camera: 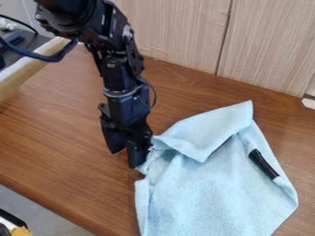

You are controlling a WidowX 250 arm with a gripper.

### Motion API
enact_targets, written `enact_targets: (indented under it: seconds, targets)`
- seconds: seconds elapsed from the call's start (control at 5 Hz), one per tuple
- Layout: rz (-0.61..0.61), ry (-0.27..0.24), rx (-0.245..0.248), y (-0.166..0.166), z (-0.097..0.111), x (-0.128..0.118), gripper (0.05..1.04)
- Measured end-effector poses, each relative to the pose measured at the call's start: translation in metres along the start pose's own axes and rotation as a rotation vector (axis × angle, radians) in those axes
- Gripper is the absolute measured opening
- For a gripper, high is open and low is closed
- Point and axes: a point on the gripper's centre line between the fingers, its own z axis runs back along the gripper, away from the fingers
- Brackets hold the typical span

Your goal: Fold the cloth from top to bottom

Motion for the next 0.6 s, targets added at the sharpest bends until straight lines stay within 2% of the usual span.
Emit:
enact_targets:
  seconds: [0.2, 0.4, 0.6]
  targets:
    - [0.001, 0.012, -0.001, -0.0004, -0.0019, -0.0011, 0.359]
    - [0.001, 0.031, -0.005, -0.0015, -0.0062, -0.0022, 0.149]
    - [0.000, 0.032, -0.004, -0.0017, -0.0058, -0.0011, 0.060]
